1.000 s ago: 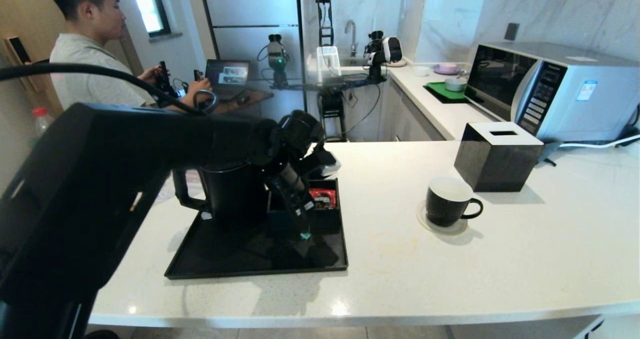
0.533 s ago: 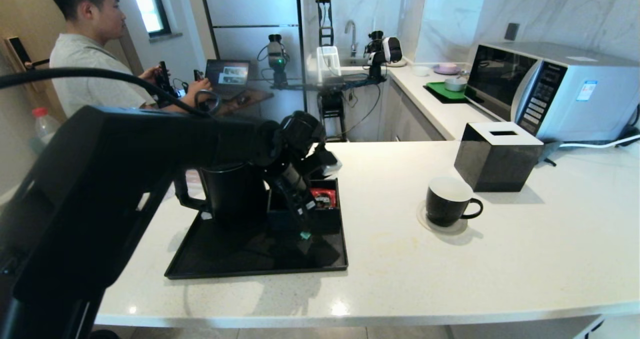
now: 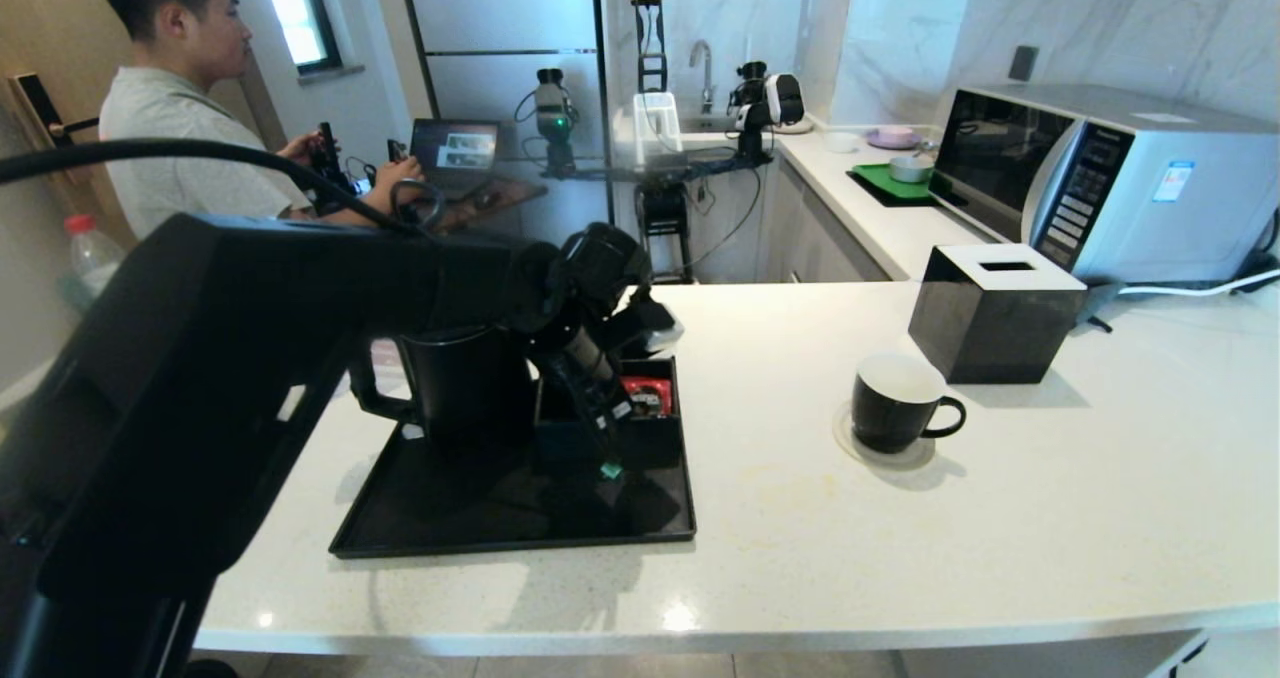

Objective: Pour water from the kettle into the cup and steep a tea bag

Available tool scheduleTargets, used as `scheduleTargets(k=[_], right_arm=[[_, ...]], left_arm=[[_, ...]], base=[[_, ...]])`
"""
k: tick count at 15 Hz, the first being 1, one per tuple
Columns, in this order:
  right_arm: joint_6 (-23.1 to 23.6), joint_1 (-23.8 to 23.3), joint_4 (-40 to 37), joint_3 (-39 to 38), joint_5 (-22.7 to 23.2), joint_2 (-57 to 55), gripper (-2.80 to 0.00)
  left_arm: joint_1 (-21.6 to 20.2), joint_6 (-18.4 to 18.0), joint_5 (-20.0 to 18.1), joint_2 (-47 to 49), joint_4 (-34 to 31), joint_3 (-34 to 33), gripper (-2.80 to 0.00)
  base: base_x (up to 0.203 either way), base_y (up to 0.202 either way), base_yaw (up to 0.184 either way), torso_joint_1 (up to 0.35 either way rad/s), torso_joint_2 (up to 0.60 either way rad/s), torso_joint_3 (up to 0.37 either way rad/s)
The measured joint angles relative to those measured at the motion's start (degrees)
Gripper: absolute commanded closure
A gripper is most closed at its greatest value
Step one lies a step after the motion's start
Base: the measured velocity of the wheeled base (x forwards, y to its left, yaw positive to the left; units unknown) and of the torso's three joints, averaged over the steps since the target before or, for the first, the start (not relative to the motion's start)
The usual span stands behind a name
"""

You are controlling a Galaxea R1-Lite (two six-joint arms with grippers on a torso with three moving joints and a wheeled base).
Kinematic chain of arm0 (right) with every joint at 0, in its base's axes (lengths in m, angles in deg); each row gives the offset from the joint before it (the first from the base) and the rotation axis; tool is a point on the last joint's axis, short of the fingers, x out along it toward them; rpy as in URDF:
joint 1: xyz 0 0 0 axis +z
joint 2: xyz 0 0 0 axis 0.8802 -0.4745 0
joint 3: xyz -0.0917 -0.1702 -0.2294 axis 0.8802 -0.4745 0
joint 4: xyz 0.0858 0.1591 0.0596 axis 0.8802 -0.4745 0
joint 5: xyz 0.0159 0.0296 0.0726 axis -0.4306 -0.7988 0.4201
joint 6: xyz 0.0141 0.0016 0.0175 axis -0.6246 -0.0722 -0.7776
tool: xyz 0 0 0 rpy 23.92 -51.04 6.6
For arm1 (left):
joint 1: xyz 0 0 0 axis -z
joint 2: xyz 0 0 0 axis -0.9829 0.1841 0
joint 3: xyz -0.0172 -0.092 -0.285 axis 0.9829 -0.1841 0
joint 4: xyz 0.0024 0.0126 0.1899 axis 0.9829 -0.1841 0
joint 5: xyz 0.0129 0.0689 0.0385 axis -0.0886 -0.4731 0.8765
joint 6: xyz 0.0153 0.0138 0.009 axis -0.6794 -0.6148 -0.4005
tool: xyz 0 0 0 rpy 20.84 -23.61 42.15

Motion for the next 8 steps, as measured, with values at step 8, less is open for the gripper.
scheduleTargets(k=[8], right_arm=[[0.0, 0.0, 0.0, 0.0, -0.01, 0.0, 0.0]], left_arm=[[-0.26, -0.04, 0.01, 0.4, 0.0, -0.06, -2.8]], base=[[0.0, 0.0, 0.0, 0.0, 0.0, 0.0]])
